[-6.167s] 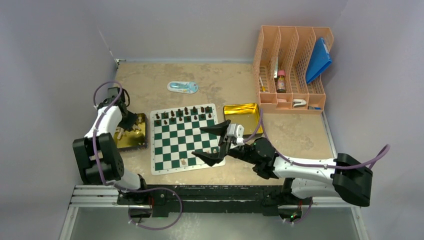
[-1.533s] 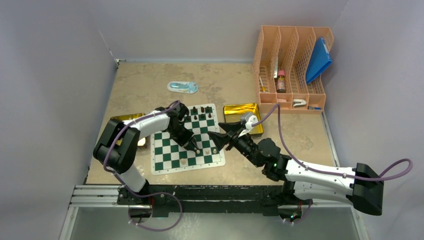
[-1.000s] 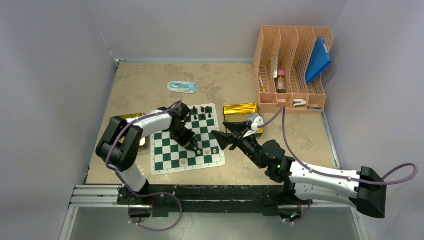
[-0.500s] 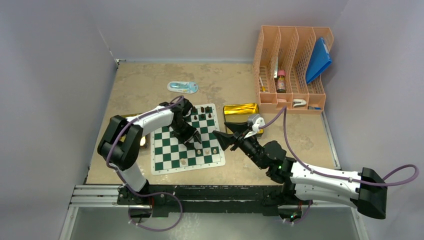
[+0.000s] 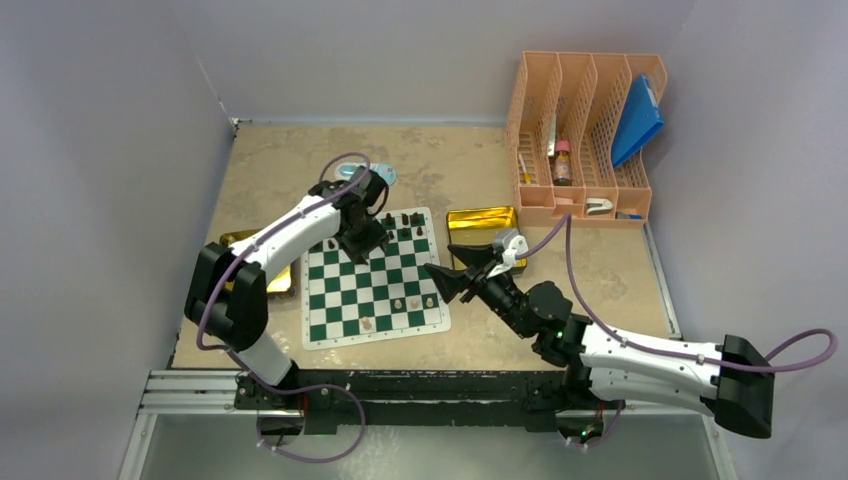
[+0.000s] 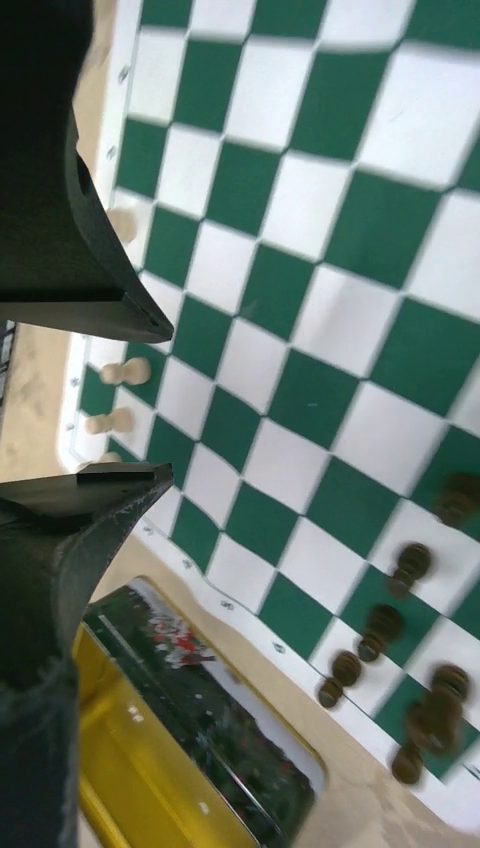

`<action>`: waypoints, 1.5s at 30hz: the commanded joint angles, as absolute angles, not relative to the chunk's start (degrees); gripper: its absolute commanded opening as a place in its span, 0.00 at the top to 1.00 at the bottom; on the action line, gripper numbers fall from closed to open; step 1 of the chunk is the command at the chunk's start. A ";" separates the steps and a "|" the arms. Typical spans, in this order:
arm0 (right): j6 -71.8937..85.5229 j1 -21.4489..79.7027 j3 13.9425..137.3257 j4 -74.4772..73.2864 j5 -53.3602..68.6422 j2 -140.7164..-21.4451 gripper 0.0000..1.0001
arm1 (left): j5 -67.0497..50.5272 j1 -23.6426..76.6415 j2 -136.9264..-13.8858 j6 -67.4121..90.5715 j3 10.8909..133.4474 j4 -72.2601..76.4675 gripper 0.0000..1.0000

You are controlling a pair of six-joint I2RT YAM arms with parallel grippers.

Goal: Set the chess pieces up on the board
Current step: Place the chess piece on the chessboard, then pick up the chess piece from the storage box.

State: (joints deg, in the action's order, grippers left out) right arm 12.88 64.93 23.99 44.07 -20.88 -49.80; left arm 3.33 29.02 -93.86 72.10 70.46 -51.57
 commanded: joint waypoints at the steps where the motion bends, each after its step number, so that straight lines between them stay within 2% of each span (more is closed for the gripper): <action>1: 11.68 65.15 26.65 46.75 -19.34 -50.71 0.32 | 20.74 28.86 -93.07 59.37 76.70 -54.13 0.53; 5: 11.66 65.13 26.99 48.06 -17.53 -51.89 0.32 | 23.67 23.29 -89.98 49.21 77.49 -52.15 0.53; 12: 12.11 65.18 26.72 49.19 -16.99 -53.44 0.32 | 16.93 7.43 -81.08 34.06 70.85 -42.32 0.59; 18: 12.81 65.14 25.95 49.42 -16.46 -53.78 0.32 | 11.87 -3.33 -80.59 32.31 67.45 -38.36 0.65; 27: 14.47 65.16 23.87 51.45 -17.91 -52.84 0.31 | 5.73 -12.60 -85.50 31.69 62.20 -31.90 0.71; 31: 13.94 65.13 25.02 49.17 -18.35 -54.11 0.31 | 4.43 -14.11 -88.16 30.32 62.35 -31.88 0.75; 45: 13.44 65.13 25.91 49.64 -17.87 -52.83 0.31 | 6.22 -14.68 -93.78 29.37 62.78 -33.91 0.75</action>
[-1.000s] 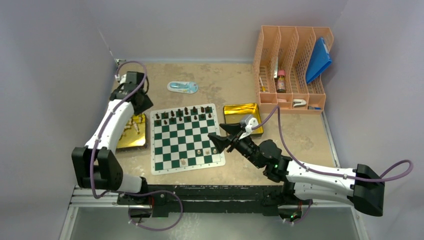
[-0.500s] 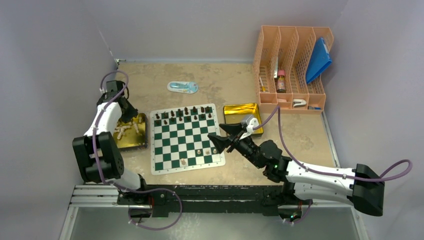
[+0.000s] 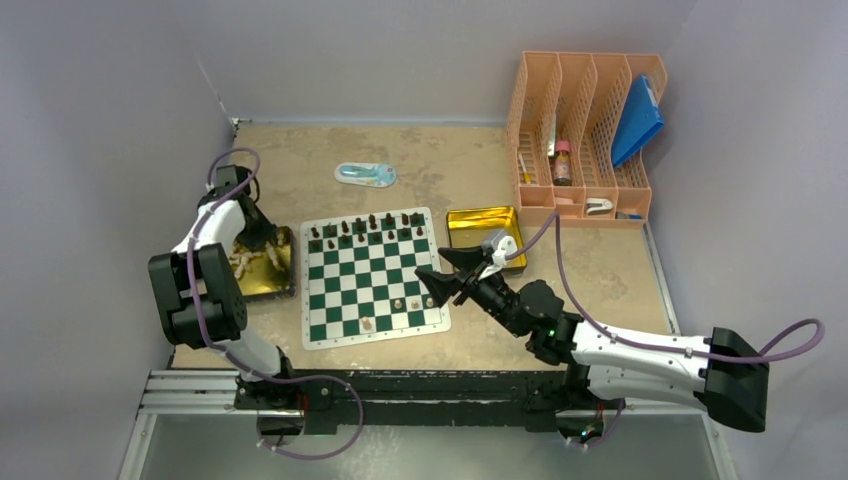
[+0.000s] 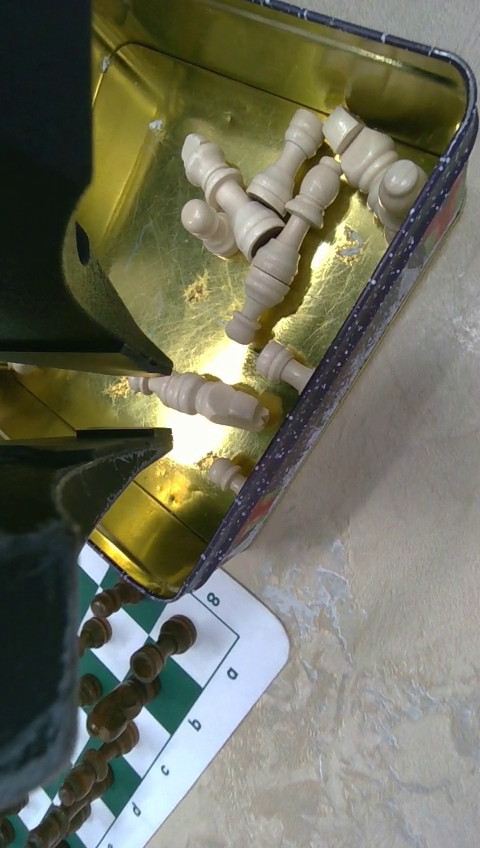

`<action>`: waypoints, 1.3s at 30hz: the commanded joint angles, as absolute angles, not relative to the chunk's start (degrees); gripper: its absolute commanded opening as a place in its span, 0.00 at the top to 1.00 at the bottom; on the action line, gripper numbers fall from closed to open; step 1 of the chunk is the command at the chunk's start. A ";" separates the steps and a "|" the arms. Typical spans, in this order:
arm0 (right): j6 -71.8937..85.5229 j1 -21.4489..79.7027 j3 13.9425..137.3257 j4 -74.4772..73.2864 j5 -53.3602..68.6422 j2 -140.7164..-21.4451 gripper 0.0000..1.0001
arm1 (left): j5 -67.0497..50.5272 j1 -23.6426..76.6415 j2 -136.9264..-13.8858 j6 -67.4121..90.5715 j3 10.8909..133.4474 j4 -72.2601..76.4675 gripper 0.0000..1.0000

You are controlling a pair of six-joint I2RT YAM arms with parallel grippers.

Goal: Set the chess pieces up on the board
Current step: Pick up the chess piece from the storage box.

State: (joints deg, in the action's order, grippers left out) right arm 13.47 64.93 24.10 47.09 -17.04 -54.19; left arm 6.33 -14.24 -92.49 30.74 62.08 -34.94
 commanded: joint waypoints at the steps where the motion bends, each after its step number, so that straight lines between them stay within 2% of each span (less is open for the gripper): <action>1: 13.45 65.15 25.92 49.51 -17.97 -52.70 0.31 | 6.36 -14.68 -94.04 29.35 62.76 -34.05 0.75; 15: 12.86 65.13 26.27 50.69 -17.76 -52.06 0.31 | 6.27 -14.68 -98.98 30.10 62.77 -35.12 0.74; 21: 13.42 65.17 26.45 51.78 -17.23 -53.06 0.31 | 4.88 -14.66 -98.43 29.51 62.82 -35.75 0.83; 31: 19.67 65.17 29.09 45.91 -14.26 -53.95 0.31 | 4.01 -14.67 -87.23 25.11 62.56 -35.33 0.87; 39: 21.90 65.13 30.89 44.75 -11.86 -57.20 0.27 | -9.84 -13.17 -77.70 16.66 61.44 -33.36 0.94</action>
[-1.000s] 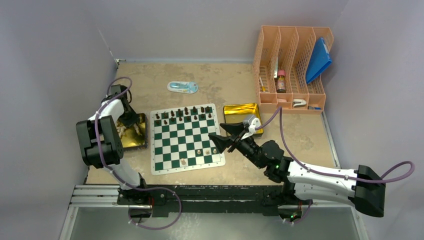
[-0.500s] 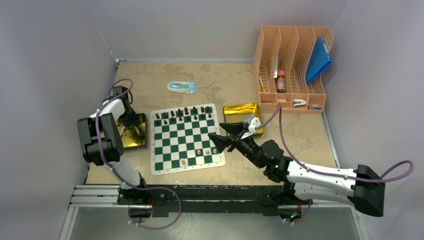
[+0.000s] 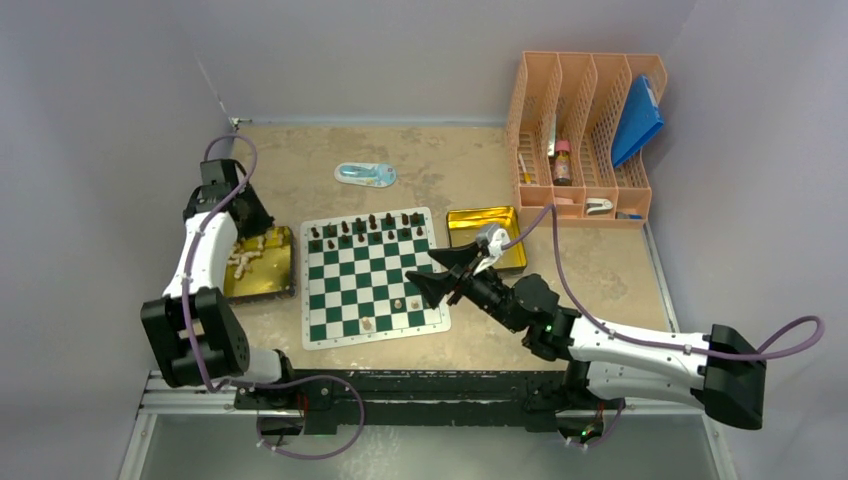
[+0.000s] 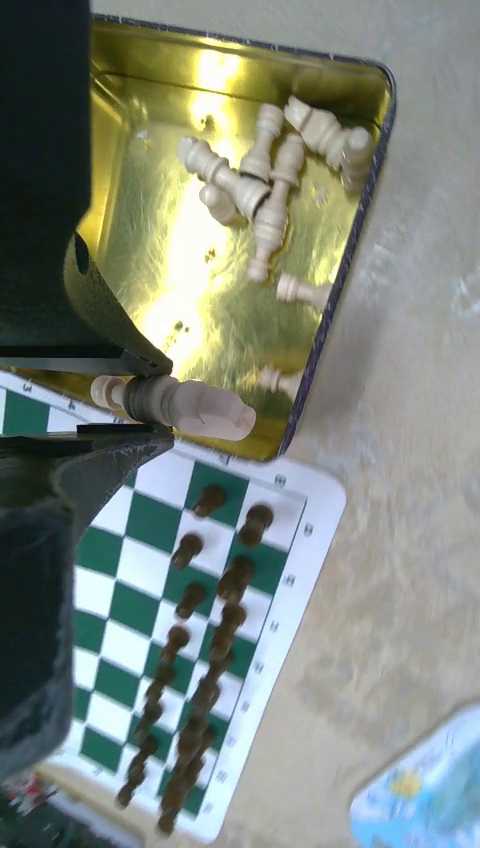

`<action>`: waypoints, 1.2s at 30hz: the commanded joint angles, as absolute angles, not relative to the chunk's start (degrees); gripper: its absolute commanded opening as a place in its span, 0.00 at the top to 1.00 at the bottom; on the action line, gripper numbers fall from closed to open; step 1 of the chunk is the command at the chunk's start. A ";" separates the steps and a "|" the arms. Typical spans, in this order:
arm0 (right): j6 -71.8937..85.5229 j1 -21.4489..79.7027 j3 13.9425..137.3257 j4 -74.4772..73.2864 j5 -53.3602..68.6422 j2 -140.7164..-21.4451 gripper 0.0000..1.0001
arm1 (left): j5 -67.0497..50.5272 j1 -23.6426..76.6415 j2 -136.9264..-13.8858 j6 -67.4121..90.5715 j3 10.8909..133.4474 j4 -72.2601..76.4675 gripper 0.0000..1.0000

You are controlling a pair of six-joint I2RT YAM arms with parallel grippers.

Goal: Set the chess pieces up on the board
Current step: Pick up the chess piece from the storage box.

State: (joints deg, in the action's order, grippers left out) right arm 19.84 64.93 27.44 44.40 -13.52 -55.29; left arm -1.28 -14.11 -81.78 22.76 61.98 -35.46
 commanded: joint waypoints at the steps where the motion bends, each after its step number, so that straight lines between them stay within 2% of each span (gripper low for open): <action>1: 22.11 65.13 31.56 44.17 -11.93 -57.94 0.27 | -10.23 -12.67 -76.69 16.20 61.44 -33.39 0.94; 10: 17.45 62.70 38.90 37.70 -14.65 -61.02 0.21 | -27.55 -6.80 -68.30 13.12 59.30 -27.70 0.93; 19: 12.94 49.73 50.22 26.09 8.46 -65.36 0.32 | -44.34 0.40 -64.12 9.63 53.92 -17.61 0.94; 28: 15.20 47.11 64.21 15.40 22.22 -76.86 0.47 | -52.96 7.64 -62.60 6.29 47.92 -12.36 0.94; 32: 14.03 47.03 69.98 8.31 28.33 -81.77 0.47 | -54.82 10.23 -61.31 4.19 46.10 -11.30 0.94; 36: 14.03 46.57 72.51 3.58 29.44 -84.98 0.44 | -56.54 11.06 -59.66 2.42 44.40 -9.48 0.94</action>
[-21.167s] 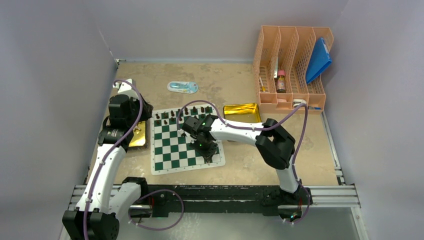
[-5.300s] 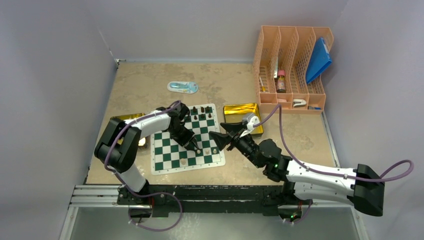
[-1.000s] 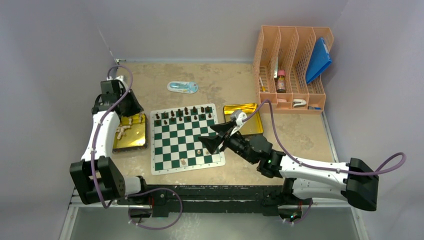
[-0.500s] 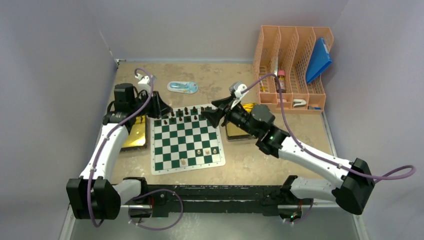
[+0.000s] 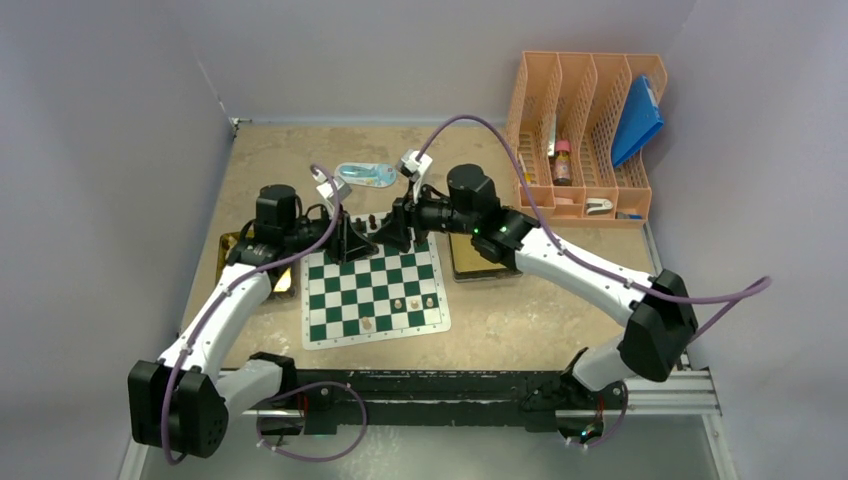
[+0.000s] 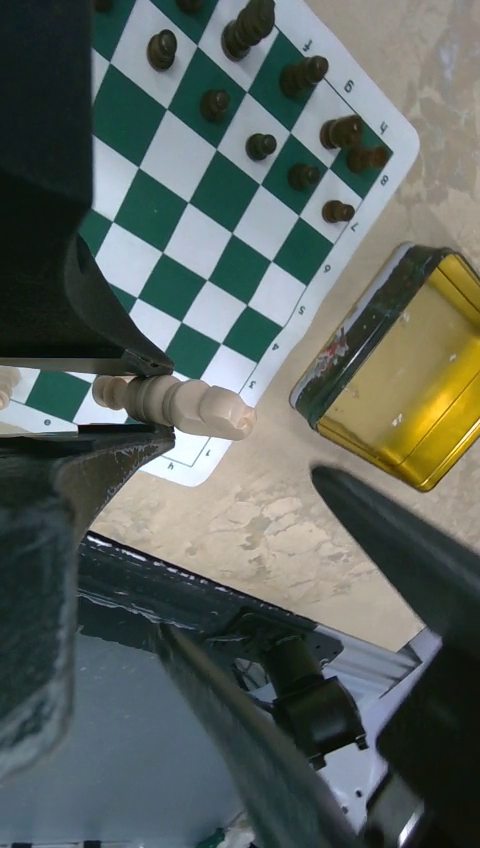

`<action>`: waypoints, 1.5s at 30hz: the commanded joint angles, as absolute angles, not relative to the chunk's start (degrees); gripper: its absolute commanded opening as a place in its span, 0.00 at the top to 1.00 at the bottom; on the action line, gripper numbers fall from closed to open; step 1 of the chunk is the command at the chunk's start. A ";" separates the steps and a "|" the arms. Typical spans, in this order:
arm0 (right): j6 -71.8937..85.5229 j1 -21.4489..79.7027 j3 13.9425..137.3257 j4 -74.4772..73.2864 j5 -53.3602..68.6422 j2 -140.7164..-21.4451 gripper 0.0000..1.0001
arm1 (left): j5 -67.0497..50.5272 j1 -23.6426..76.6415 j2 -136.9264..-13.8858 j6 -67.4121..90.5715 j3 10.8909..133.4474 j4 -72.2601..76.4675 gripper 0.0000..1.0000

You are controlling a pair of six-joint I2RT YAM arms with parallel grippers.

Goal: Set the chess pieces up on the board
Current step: Pick up the chess piece from the storage box.

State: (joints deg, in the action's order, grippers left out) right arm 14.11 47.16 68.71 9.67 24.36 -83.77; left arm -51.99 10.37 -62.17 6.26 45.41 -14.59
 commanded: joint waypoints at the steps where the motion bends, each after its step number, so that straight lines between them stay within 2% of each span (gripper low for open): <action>1: 14.38 46.44 72.81 3.04 29.17 -85.65 0.44 | -57.32 11.15 -59.46 1.92 44.17 -9.40 0.94; 5: 16.46 45.95 73.56 1.31 25.25 -86.73 0.46 | -58.09 11.34 -59.32 0.91 43.78 -9.11 0.94; 13: 19.14 45.35 71.86 4.59 30.69 -87.70 0.51 | -59.79 11.75 -59.28 0.29 42.89 -7.15 0.94; 19: 19.81 44.89 72.23 5.47 29.78 -87.89 0.53 | -59.60 11.95 -59.27 -3.01 42.89 -8.65 0.94; 25: 16.79 44.70 74.37 0.23 31.84 -90.25 0.56 | -59.59 12.19 -59.01 -3.89 43.07 -9.29 0.95; 32: 15.30 44.57 74.09 -1.11 35.47 -90.47 0.65 | -60.15 12.56 -58.66 -5.93 42.90 -10.45 0.95; 34: 15.25 44.56 74.00 -1.18 35.53 -90.67 0.65 | -60.13 12.72 -58.52 -6.51 42.88 -10.94 0.95; 36: 15.26 44.50 74.02 -1.42 34.84 -90.73 0.54 | -60.20 12.82 -58.36 -7.36 42.85 -11.46 0.95; 37: 15.43 44.55 74.01 -1.33 34.27 -90.63 0.53 | -60.20 12.91 -58.28 -7.78 42.81 -11.65 0.95; 39: 15.63 44.50 74.12 -1.11 34.27 -90.37 0.53 | -60.25 13.07 -58.22 -8.18 42.73 -11.81 0.95; 45: 16.34 44.43 73.39 -0.34 36.04 -90.09 0.62 | -60.73 13.65 -58.64 -9.62 42.81 -12.51 0.95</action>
State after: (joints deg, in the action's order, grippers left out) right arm 16.25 44.60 71.81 -1.23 33.71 -90.87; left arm -58.15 12.88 -59.37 -6.48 42.72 -13.02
